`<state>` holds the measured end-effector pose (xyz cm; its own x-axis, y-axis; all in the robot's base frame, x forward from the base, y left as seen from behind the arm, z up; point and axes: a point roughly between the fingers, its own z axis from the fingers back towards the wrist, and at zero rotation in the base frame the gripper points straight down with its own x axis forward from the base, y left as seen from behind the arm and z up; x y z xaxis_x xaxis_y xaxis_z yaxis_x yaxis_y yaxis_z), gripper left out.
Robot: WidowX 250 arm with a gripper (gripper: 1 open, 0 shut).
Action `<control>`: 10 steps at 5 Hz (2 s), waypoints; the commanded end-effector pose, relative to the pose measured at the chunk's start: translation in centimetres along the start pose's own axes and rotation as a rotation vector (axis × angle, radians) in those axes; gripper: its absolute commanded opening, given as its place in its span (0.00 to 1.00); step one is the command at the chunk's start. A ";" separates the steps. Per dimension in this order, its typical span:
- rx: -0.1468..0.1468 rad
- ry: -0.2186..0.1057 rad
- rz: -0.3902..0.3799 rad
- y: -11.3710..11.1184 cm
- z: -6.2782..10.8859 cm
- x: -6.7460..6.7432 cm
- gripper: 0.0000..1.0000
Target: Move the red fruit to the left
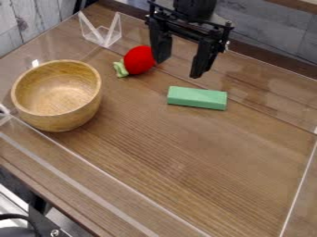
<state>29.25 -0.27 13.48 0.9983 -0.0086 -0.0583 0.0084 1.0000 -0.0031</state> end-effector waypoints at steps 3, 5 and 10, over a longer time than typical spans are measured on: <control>0.009 0.019 0.074 0.8 0.6 0.2 1.00; 0.017 0.039 0.029 0.3 1.7 -0.8 1.00; 0.045 0.049 0.094 -0.2 1.7 -1.8 1.00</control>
<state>26.92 -0.72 13.54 0.9821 0.0761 -0.1725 -0.0688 0.9965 0.0478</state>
